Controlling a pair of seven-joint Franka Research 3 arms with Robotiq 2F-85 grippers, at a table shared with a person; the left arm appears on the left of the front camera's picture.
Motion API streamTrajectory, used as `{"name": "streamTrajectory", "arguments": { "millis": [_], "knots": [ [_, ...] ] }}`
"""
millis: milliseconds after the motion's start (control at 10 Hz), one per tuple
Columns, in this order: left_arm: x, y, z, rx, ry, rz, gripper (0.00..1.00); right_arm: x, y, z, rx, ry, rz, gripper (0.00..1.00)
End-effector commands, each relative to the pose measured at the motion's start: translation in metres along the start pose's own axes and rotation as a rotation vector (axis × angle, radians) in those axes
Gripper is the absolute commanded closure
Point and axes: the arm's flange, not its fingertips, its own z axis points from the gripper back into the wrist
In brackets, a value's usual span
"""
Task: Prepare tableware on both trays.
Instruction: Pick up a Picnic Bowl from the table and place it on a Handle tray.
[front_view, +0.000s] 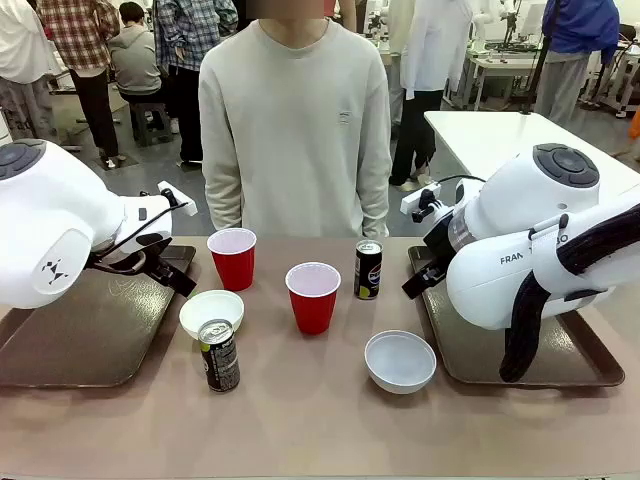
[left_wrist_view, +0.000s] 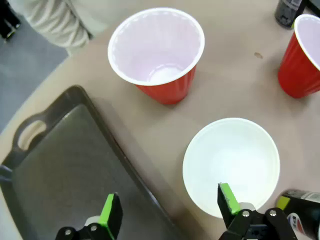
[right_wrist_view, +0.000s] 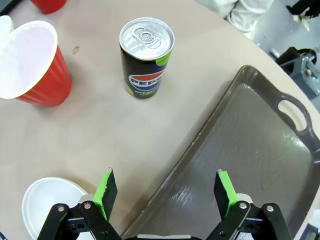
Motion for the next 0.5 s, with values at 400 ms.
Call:
{"name": "streamTrajectory", "arguments": {
  "millis": [400],
  "knots": [
    [0.0000,-0.0001,0.0000,0.000,0.000,0.000,0.00,0.0000,0.0000,0.0000,0.000,0.000,0.000,0.00]
  ]
}}
